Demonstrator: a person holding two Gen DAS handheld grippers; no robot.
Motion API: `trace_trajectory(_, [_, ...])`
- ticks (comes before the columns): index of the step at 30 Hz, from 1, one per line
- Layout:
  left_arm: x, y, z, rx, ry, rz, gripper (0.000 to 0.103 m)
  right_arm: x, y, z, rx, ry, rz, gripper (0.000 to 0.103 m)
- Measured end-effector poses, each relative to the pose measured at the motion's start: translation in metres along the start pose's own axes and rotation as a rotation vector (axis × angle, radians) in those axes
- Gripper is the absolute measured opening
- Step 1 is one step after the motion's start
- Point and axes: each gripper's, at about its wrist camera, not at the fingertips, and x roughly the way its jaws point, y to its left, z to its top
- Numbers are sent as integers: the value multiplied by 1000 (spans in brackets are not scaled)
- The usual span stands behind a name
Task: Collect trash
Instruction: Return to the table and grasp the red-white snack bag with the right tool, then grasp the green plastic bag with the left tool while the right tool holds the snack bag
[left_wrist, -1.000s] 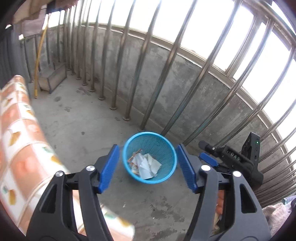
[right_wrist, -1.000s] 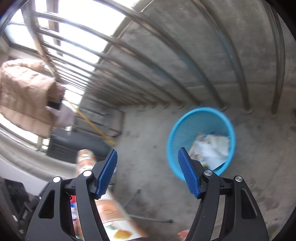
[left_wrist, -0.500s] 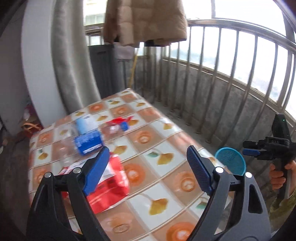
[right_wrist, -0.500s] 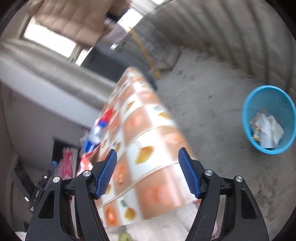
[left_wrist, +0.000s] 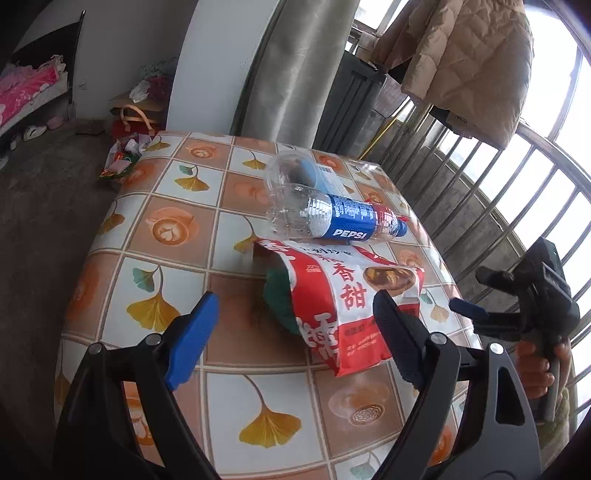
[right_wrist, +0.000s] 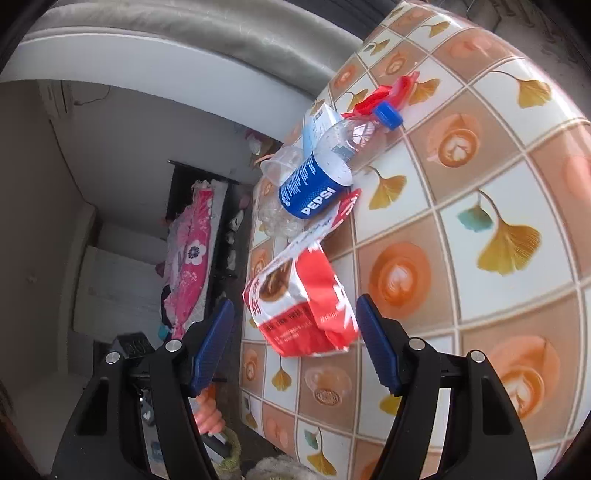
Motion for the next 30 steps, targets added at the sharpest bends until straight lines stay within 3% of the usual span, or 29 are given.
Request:
trace_trajectory(3, [-2, 10, -3, -15, 6, -19, 81, 32, 2, 19, 23, 7, -86, 67])
trace_trajectory(7, [0, 20, -4, -27, 8, -30, 81, 64, 1, 28, 64, 110, 26, 66])
trace_trajectory(11, [2, 31, -1, -37, 10, -42, 81, 76, 5, 21, 59, 167, 48, 38])
trace_trajectory(17, [7, 41, 0, -45, 21, -51, 81, 66, 15, 2, 42, 177, 78, 32])
trace_trajectory(21, [13, 48, -1, -69, 34, -51, 81, 36, 21, -19, 30, 134, 118, 31])
trace_trajectory(30, [30, 46, 1, -55, 72, -71, 81, -56, -19, -43, 140, -93, 123, 30])
